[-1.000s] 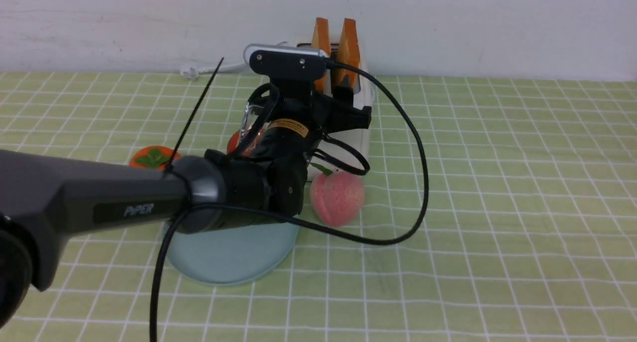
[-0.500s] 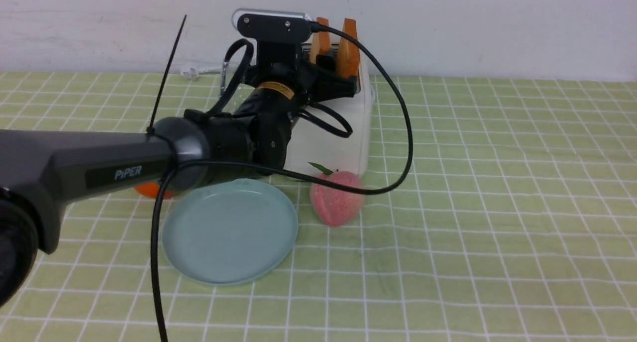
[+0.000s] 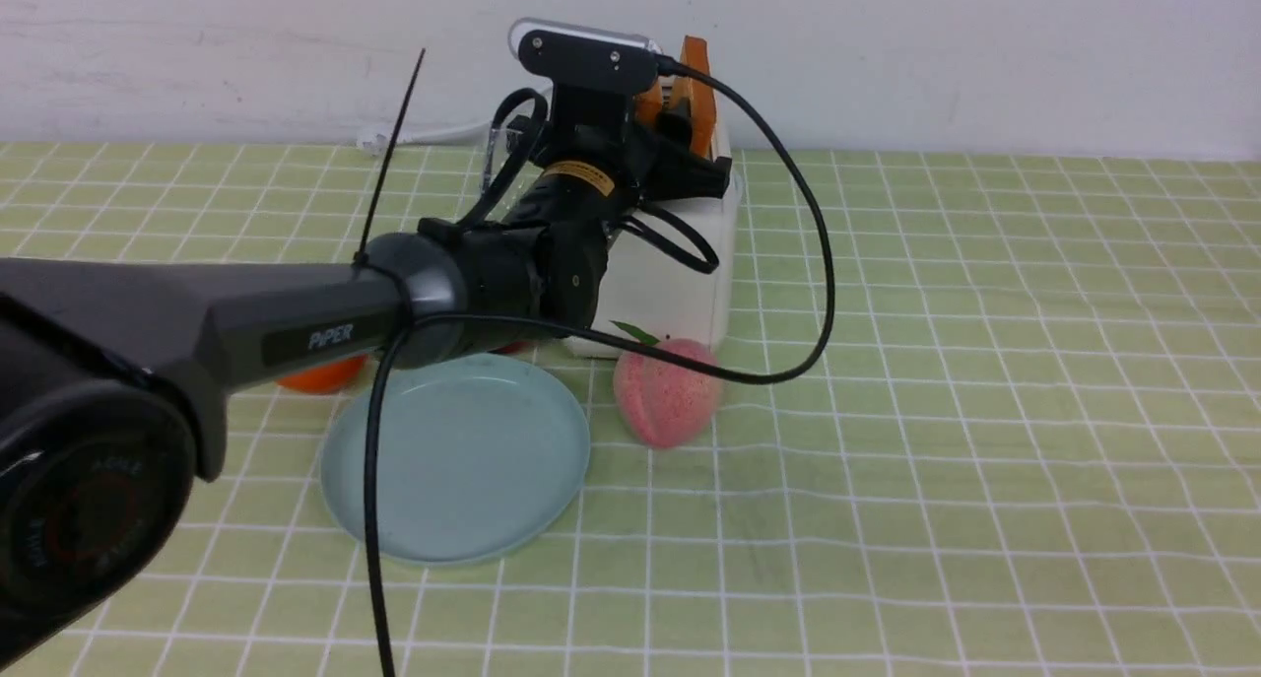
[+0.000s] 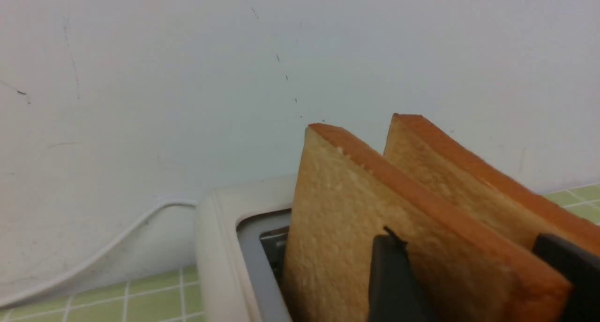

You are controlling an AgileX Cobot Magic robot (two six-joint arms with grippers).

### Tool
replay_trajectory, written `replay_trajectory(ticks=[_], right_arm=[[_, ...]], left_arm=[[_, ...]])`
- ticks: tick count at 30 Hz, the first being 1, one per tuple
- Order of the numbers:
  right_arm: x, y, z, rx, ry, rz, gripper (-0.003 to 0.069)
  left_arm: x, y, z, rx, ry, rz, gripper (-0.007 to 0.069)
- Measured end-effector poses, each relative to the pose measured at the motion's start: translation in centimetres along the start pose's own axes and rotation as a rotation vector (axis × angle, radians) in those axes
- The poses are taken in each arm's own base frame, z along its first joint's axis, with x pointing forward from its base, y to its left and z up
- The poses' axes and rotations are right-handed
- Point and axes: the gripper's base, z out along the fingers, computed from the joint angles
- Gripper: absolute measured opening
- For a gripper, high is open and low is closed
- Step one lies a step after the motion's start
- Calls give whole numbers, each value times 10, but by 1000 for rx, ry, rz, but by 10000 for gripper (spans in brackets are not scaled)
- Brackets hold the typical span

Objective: Take toasted bread from bread machine on green coffee tablecloth place on plate.
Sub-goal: 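Reach for a toast slice standing in the toaster with the left gripper, then place the slice of bread on the plate with the left gripper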

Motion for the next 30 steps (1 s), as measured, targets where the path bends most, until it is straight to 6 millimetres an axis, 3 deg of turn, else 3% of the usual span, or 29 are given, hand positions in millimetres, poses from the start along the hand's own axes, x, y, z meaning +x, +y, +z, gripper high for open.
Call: replay_trajectory(ticks=[10,16,18,19,20,21,26,30], right_arm=[[0,0,0,-1,1,1,17],[0,0,0,-1,1,-23,15],[0,0,0,-1,1,-42,13],[0,0,0,-1,1,-43,13],[0,0,0,-1,1,-48,8],[0,0,0,-1,1,-48,8],[0,0,0,-1,1,-53,-7],[1,1,0,-16,13,-74,-10]], left_arm=[[1,8,6,-109,47,12,120],[-11,7,3,-96,49,5,100],[-35,8,-3,-79,27,-15,100],[-38,8,-4,-77,25,-16,100],[-65,8,-13,-56,-2,-37,100],[-69,9,-14,-53,-6,-38,100],[-165,6,-67,133,-7,-126,100],[-206,10,-110,331,124,-237,100]])
